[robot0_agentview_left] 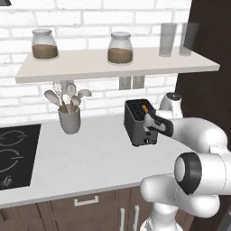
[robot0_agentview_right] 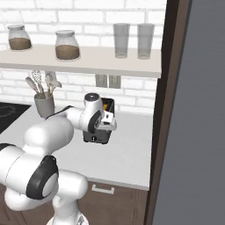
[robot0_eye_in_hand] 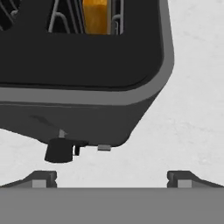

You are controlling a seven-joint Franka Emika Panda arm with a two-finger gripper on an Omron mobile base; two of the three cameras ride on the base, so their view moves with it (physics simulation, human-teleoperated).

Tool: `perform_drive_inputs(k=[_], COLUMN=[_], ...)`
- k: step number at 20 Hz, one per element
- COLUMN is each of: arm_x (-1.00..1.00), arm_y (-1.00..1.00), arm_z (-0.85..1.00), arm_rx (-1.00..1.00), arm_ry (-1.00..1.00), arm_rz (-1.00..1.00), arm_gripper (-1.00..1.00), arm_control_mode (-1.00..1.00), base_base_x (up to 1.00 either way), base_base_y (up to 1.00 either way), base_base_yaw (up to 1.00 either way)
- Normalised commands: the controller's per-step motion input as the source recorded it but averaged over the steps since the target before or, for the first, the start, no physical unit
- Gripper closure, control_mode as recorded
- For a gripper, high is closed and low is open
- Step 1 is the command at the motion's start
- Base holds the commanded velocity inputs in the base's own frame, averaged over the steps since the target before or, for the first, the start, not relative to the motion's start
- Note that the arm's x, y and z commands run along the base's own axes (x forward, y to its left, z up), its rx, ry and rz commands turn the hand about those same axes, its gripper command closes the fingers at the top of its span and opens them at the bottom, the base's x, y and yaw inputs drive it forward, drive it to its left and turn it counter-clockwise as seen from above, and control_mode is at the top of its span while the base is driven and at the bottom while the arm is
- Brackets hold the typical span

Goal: Start the toaster. Once the lever pops up, take the bread to the plate on the dining counter.

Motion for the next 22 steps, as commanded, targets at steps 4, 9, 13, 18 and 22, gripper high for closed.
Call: perform_drive_inputs(k=[4, 9, 13, 18, 22], arm_x=[-0.18, -0.17, -0.10, 0.00, -0.06], arm_y=[0.00, 0.00, 0.00, 0.00, 0.00], arm_z=[0.31, 0.38, 0.38, 0.24, 0.36], arm_rx=[0.00, 0.00, 0.00, 0.00, 0.00], arm_ry=[-0.03, -0.06, -0.19, -0.21, -0.32], arm_rz=[0.00, 0.00, 0.00, 0.00, 0.00], arm_gripper=[-1.00, -1.00, -1.00, -1.00, -1.00], arm_control_mode=[-1.00, -1.00, -1.00, -1.00, -1.00], base_base_x=[0.00, 0.00, 0.00, 0.00, 0.00], base_base_y=[0.00, 0.00, 0.00, 0.00, 0.00], base_base_yaw=[0.00, 0.00, 0.00, 0.00, 0.00])
